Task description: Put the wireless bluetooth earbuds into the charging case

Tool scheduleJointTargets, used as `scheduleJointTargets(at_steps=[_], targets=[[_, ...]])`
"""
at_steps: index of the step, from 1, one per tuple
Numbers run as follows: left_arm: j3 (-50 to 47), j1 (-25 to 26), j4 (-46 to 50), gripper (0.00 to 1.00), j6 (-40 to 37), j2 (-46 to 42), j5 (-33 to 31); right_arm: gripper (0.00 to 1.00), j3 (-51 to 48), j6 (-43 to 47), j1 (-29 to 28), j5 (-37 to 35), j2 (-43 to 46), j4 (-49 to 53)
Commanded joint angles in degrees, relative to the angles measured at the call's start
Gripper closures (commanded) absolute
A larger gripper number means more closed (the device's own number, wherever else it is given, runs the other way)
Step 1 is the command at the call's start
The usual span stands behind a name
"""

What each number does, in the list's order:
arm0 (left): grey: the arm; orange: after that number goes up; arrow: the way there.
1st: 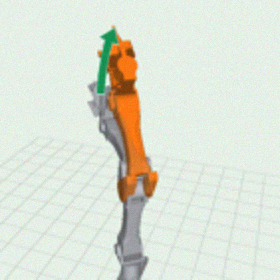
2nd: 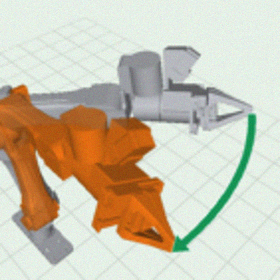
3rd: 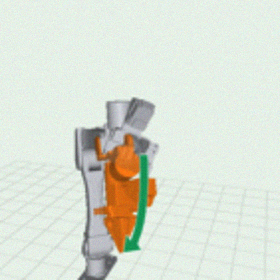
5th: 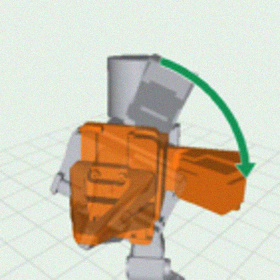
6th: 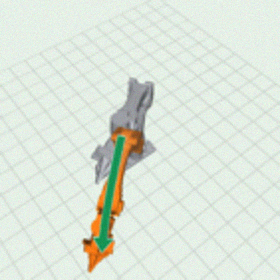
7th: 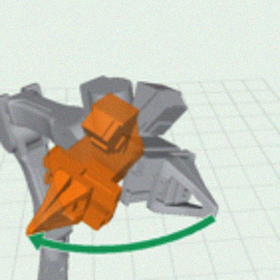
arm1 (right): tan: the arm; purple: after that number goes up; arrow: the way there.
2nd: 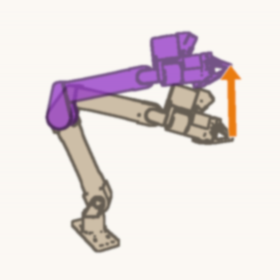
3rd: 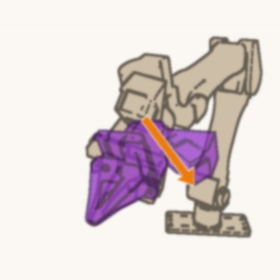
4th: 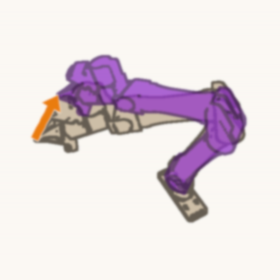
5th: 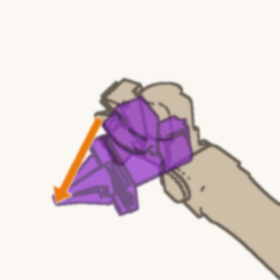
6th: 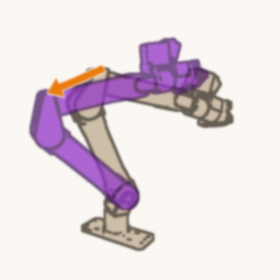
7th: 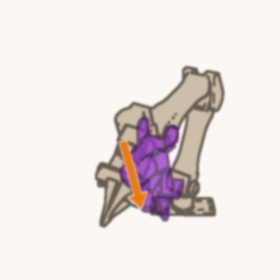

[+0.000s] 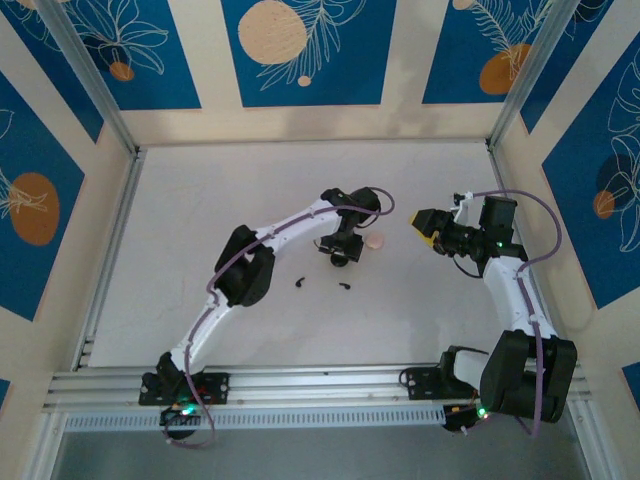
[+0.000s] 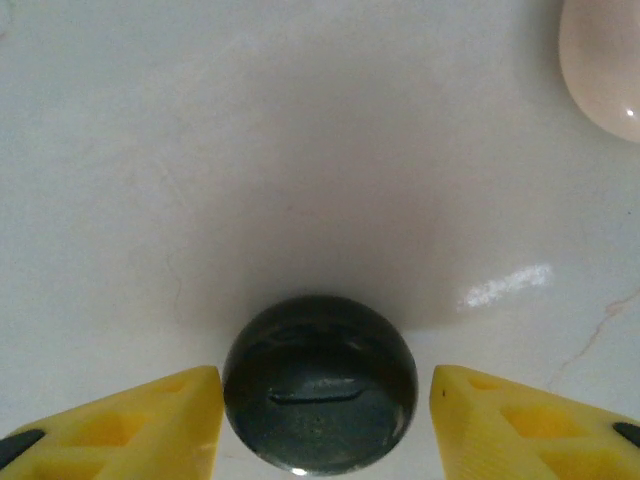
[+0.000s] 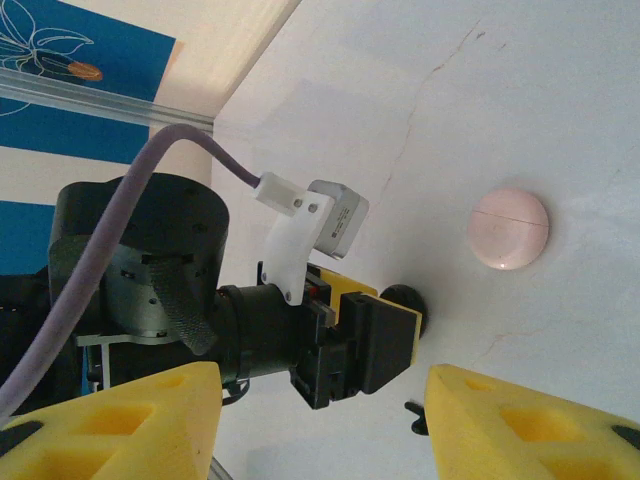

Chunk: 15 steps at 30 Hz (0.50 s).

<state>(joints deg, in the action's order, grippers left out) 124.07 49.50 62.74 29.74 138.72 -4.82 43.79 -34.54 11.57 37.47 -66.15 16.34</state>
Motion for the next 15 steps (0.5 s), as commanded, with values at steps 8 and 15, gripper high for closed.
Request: scheduleJointTargets(at_steps=[8, 15], targets=[[3.2, 0.7, 2.5, 0.44, -1.2, 3.4, 0.8, 0.44, -0.1, 0.3, -0.5, 0.4, 1.1, 1.3], [2.8, 1.3, 3.4, 0.53, -2.1, 3.2, 1.8, 0.44, 0.1, 0.5, -0.6, 0.6, 1.2, 1.7]])
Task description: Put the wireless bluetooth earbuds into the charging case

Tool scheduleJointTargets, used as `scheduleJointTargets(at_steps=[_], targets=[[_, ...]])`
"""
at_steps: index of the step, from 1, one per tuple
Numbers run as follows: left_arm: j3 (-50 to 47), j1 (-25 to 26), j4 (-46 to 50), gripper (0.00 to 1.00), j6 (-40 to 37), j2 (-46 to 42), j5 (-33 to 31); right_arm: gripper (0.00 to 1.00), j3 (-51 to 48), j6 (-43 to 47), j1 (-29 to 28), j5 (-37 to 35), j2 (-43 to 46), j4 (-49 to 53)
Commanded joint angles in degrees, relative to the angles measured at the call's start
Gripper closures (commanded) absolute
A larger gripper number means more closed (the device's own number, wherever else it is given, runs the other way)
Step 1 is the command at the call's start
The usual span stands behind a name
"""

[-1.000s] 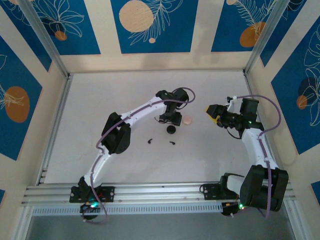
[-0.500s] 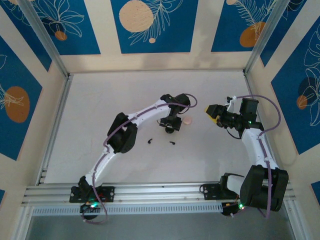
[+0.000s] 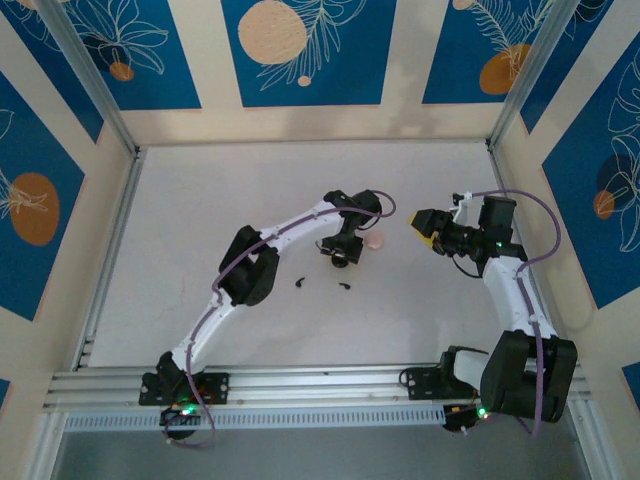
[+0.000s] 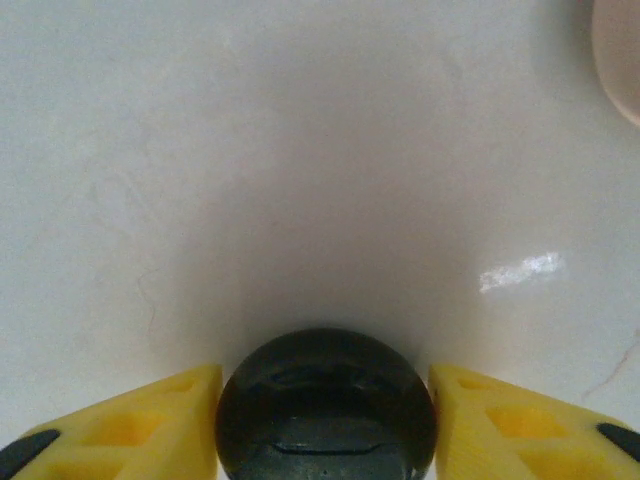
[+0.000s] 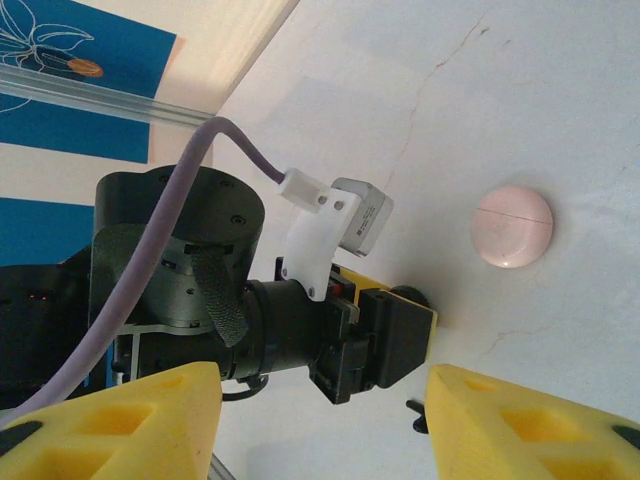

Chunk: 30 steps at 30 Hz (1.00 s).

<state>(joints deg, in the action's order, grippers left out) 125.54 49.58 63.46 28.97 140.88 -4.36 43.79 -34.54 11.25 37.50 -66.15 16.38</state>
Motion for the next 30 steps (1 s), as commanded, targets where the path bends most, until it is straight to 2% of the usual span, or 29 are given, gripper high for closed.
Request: scheduleJointTargets(at_steps=[1, 4, 8, 13, 18, 24, 30], targets=[[1.1, 1.4, 2.7, 0.52, -1.7, 0.9, 1.4, 0.44, 0.2, 0.5, -0.3, 0.7, 1.3, 1.8], [-0.1, 1.6, 2.8, 0.47, -2.1, 0.9, 1.3, 0.44, 0.2, 0.5, -0.3, 0.7, 1.5, 2.0], [-1.0, 1.6, 2.7, 0.46, -2.8, 0.9, 0.3, 0.44, 0.2, 0.5, -0.4, 0.8, 1.7, 2.3], [-1.1, 1.6, 2.4, 0.46, -3.6, 1.0, 0.5, 0.44, 0.2, 0.1, -0.6, 0.4, 2.3, 2.4], [-1.5, 1.6, 2.2, 0.52, -5.2, 0.1, 0.1, 0.44, 0.2, 0.2, -0.8, 0.4, 2.6, 2.8], [-5.1, 1.4, -0.8, 0.58, -16.2, -5.4, -1.8, 0.44, 1.2, 1.5, -0.7, 0.6, 2.3, 4.3], [-23.5, 1.4, -15.1, 0.59, -33.8, -19.5, 5.7, 0.44, 2.7, 2.5, -0.7, 3.0, 0.1, 6.0]])
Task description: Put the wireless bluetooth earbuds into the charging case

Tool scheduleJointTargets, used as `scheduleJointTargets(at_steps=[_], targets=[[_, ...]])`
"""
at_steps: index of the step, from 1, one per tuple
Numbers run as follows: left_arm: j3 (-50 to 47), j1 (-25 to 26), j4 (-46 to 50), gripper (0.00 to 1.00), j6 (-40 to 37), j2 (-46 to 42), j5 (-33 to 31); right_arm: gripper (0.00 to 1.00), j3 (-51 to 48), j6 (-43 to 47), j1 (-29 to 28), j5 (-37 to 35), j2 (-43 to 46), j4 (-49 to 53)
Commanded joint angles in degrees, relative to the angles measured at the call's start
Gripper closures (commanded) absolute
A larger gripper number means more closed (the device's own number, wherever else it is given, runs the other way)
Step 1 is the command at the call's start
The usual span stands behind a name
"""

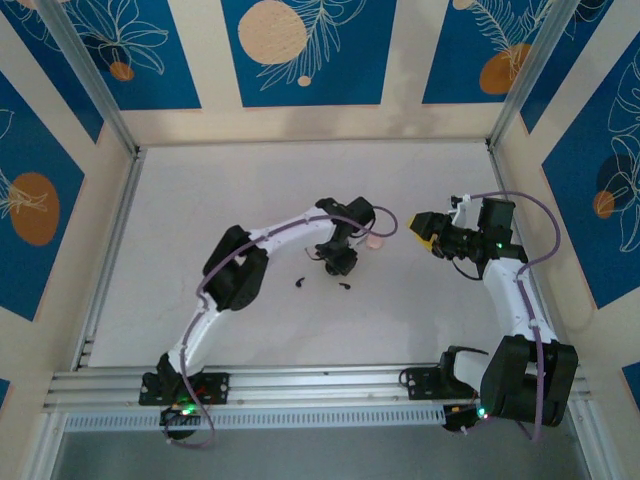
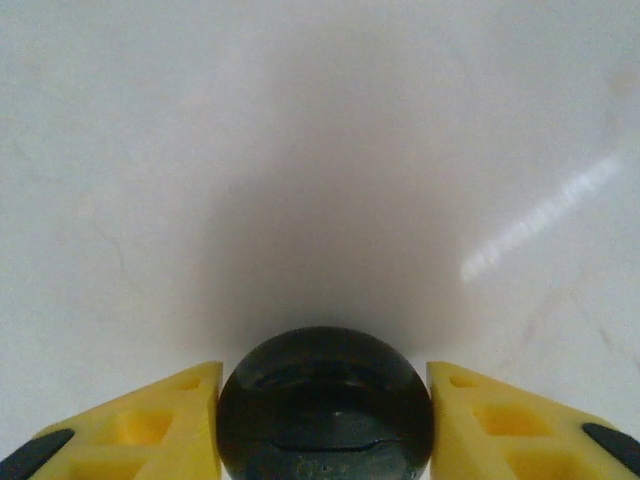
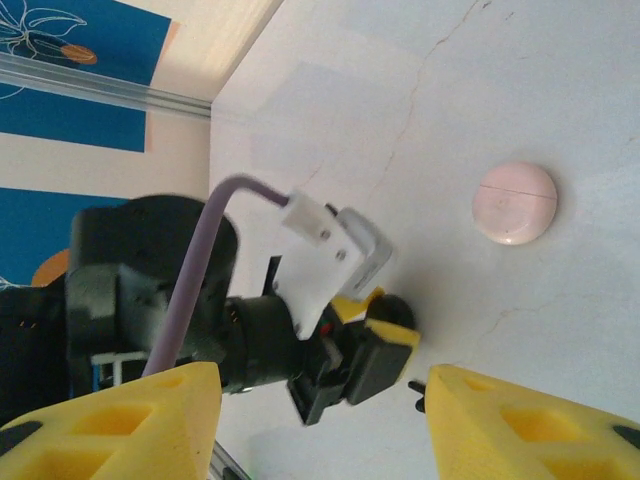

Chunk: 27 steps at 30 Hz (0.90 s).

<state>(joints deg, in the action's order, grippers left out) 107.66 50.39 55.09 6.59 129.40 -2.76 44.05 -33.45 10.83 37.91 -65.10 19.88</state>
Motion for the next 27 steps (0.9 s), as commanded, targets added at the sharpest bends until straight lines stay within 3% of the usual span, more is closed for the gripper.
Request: scheduleJointTargets(at_steps=[1, 9, 15, 20, 27], targets=[[-9.5, 0.6, -10.0, 0.59, -14.0, -10.9, 5.4, 0.44, 3.0, 1.9, -0.3, 3.3, -1.7, 3.2], [-30.6, 0.1, -27.5, 0.61, -28.3, -26.5, 9.2, 0.43, 6.6, 5.6, -1.9, 9.1, -8.9, 8.2], [-40.4, 0.1, -36.8, 0.6, -35.4, -34.5, 15.8, 0.45, 7.2, 8.5, -8.7, 16.2, -13.7, 10.5], [-46.0, 0.1, -42.6, 0.61, -40.1, -38.7, 18.5, 0.48, 6.0, 11.3, -12.6, 14.3, -15.1, 13.6], [-47.0, 0.2, -43.7, 0.61, -40.8, -39.8, 19.5, 0.51, 5.3, 13.0, -19.8, 12.3, -17.0, 12.4]])
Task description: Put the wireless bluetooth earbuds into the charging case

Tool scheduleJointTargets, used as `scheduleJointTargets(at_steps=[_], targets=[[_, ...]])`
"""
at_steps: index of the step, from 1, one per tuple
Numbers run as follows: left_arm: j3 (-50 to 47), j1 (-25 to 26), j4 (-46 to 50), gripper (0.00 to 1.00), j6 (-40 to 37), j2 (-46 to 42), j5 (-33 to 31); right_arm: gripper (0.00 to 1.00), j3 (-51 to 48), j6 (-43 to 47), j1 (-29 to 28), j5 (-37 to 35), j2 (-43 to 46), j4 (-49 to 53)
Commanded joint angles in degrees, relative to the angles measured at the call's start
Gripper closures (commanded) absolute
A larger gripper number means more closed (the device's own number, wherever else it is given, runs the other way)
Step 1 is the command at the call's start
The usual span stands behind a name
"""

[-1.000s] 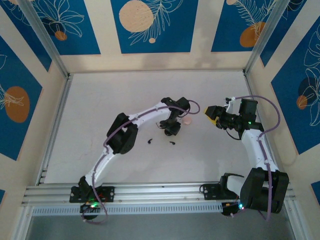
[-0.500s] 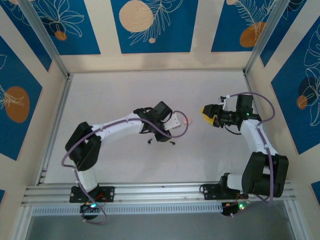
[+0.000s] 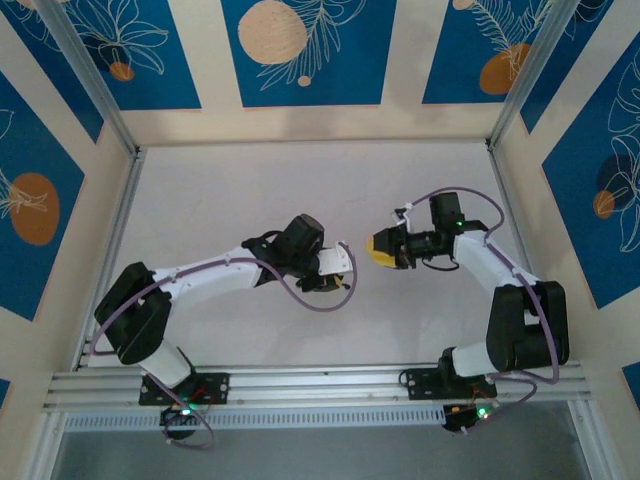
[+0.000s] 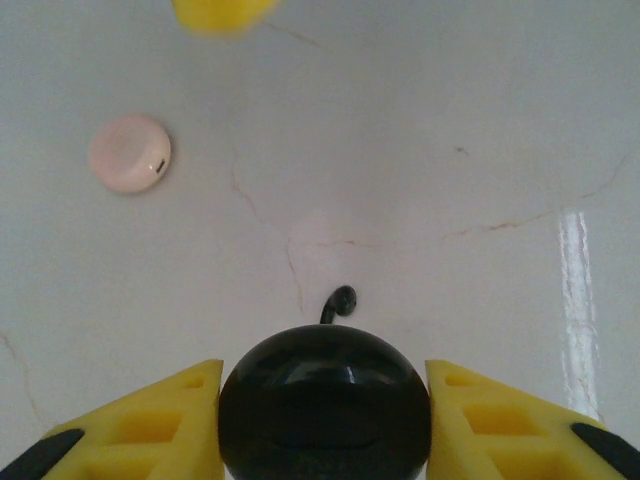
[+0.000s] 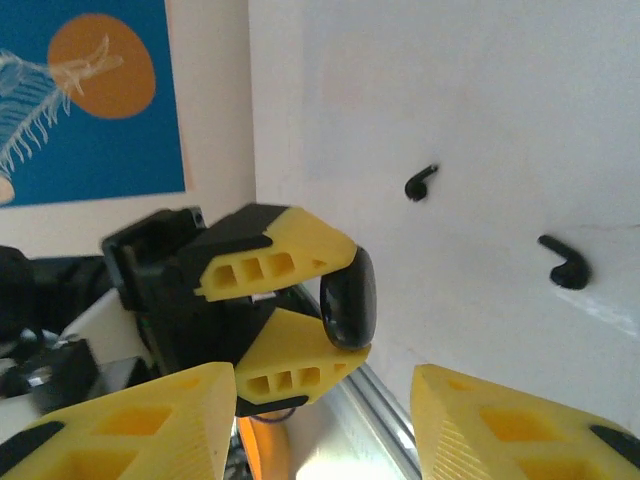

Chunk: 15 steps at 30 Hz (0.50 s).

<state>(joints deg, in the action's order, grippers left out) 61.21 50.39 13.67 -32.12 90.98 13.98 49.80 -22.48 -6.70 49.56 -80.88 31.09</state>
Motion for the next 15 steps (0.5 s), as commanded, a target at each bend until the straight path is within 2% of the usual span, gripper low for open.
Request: scheduleJointTargets(at_steps=[1, 15], targets=[[-0.4, 0.2, -2.4, 0.61, -2.1, -1.3, 2.8, 0.51, -0.3, 2.3, -3.2, 1.1, -1.8, 0.8], [-0.5, 0.3, -4.2, 0.6, -0.7, -2.7, 3.7, 0.52, 0.5, 5.3, -8.5, 4.0, -5.9, 0.1]])
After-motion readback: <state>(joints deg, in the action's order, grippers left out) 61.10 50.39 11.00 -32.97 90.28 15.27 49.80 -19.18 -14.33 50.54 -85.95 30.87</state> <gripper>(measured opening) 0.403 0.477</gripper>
